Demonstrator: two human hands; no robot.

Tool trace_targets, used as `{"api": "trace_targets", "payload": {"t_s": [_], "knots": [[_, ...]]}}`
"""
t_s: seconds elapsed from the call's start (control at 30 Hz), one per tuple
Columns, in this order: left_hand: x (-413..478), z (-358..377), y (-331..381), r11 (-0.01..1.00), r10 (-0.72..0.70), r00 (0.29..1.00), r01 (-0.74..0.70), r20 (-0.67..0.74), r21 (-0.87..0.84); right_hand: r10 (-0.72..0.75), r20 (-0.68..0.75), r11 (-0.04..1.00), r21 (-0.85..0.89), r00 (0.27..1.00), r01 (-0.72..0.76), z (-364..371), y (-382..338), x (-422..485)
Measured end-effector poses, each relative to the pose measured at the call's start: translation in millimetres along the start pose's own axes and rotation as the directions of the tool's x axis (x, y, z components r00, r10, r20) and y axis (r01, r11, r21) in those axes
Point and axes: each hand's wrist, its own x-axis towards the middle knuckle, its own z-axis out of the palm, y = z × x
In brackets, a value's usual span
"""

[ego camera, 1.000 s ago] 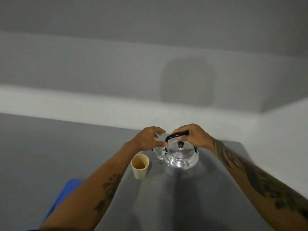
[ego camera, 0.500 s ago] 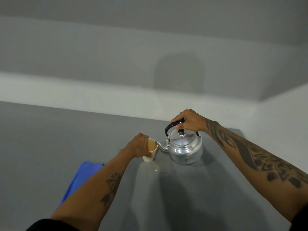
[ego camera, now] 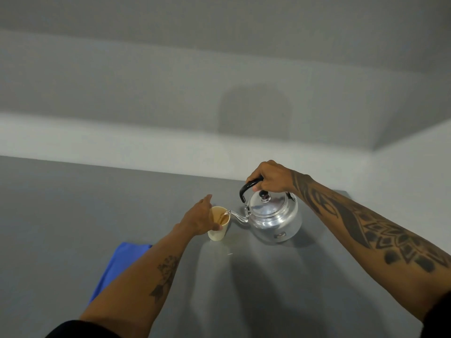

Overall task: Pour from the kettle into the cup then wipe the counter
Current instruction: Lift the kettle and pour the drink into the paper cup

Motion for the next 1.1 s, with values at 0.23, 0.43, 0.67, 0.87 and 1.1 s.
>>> {"api": "trace_targets", "payload": {"t_s": [0.23,0.43,0.67,0.87,1.1], "knots": [[2.5,1.7,-0.2,1.000,0.003,1.000,-0.003,-0.001,-0.017,0.000,0.013,0.999,-0.037,1.000,0.001,-6.1,0.0,3.1],[3.7,1.8,-2.7,1.000,0.000,1.000,0.000,0.002,-0.030,0.002,0.021,0.999,-0.046,1.000,-0.001,-6.8,0.7,4.4],[1.3,0.4,-3.1,1.000,0.005,1.000,-0.005,0.004,-0.022,0.012,0.030,0.999,-0.044,0.999,-0.010,-8.0,1.3,4.1],[0.4,-0.2,-1.6,1.000,0.006,1.000,-0.006,-0.003,-0.025,0.018,0.029,0.999,-0.045,0.999,-0.016,-11.1,0.6,3.4],[1.0,0.0,-1.4,0.999,0.011,1.000,-0.011,0.001,-0.036,0.030,0.026,0.998,-0.053,0.999,-0.029,-15.6,-0.6,2.4]]}}
